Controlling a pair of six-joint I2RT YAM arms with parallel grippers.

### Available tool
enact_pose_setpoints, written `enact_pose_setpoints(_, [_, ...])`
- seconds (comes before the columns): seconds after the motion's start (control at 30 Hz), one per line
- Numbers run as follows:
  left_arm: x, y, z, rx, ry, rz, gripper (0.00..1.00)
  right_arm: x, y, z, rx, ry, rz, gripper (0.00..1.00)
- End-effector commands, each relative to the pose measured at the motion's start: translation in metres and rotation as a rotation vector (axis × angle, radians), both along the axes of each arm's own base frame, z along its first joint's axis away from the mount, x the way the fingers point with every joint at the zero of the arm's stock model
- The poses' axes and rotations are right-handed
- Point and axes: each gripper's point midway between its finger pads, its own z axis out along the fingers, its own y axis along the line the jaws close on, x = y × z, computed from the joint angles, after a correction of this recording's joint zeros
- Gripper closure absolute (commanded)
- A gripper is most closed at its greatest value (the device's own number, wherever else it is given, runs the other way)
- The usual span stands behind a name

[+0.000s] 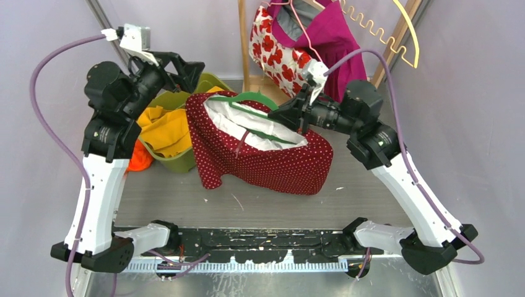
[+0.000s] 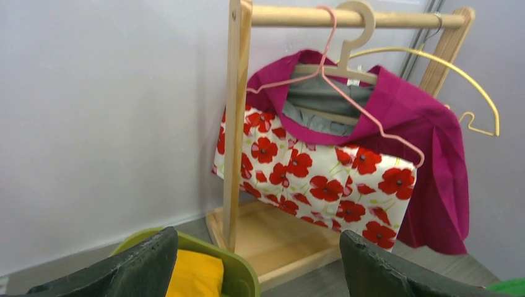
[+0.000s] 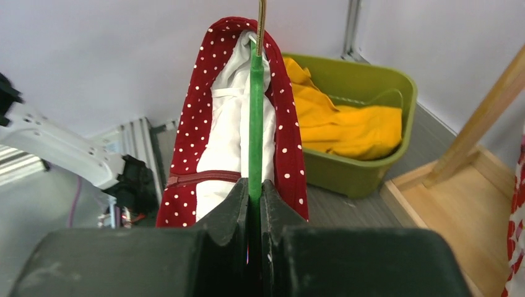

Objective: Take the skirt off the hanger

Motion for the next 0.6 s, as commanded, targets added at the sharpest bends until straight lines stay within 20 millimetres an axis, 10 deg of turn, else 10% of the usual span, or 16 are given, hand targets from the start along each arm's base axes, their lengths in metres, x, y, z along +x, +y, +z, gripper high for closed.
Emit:
enact_pose_setpoints(0.0, [-0.006, -0.004, -0.001, -0.001, -0.007, -0.030, 0.01, 0.019, -0.008, 0.030, -0.004, -0.147, -0.137, 1.00])
enact_pose_setpoints(0.57, [0.003, -0.020, -0.064, 0.073, 0.128, -0.106, 0.00, 0.053, 0.002, 0.041, -0.037, -0.188, -0.218, 1.00])
